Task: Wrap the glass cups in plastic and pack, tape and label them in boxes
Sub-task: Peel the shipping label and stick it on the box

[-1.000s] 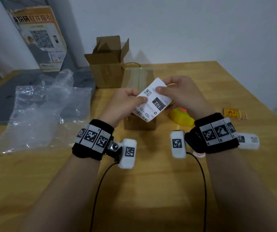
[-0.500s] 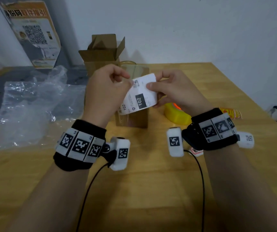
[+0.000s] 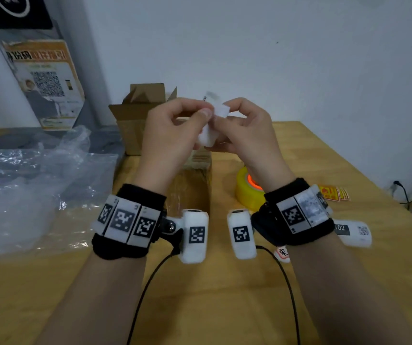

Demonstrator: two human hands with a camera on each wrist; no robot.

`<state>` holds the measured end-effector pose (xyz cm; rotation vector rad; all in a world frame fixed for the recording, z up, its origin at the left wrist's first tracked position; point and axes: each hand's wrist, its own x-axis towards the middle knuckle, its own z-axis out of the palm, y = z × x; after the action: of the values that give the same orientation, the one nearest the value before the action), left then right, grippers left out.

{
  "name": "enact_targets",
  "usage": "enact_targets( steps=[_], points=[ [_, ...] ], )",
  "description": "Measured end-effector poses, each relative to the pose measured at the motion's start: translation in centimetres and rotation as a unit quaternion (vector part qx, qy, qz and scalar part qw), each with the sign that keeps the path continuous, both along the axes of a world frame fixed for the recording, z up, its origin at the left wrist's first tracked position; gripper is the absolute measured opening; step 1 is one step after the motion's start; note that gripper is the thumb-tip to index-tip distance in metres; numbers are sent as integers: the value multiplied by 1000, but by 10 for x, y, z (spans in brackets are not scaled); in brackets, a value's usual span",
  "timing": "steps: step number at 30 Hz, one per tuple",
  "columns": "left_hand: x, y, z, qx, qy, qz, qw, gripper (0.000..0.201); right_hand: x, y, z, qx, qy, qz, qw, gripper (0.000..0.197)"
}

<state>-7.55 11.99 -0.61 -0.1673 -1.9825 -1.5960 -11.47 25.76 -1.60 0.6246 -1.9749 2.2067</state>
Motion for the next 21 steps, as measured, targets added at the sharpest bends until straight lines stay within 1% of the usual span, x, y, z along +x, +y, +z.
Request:
enact_targets(
  steps=[3,6,9,12,15,18,21],
  points=[
    [0,-5,-2,-7,6,-4,1000,10,2,0,-1,18,11,17,1000,14],
    [4,-10,-3,-27,1,-11,1000,8,4,3,0,44,48,20,998,12],
    [5,-14,-3,-24,-12,-12,1000,9,1,5,-2,53,76,18,996,12],
    [4,-14,-5,-8,-13,-29,999,10,-2,6,-5,35,70,38,996,5],
    [5,-11,-5,17,-9,-38,999,11,-1,7,-4,11,50,56,997,5],
    [5,-10,-5,40,-10,-48,998,11,0,9,-2,-7,44,66,997,7],
    [5,-9,-6,53,-17,-58,997,14,0,11,-2,-9,42,77,996,14]
  ],
)
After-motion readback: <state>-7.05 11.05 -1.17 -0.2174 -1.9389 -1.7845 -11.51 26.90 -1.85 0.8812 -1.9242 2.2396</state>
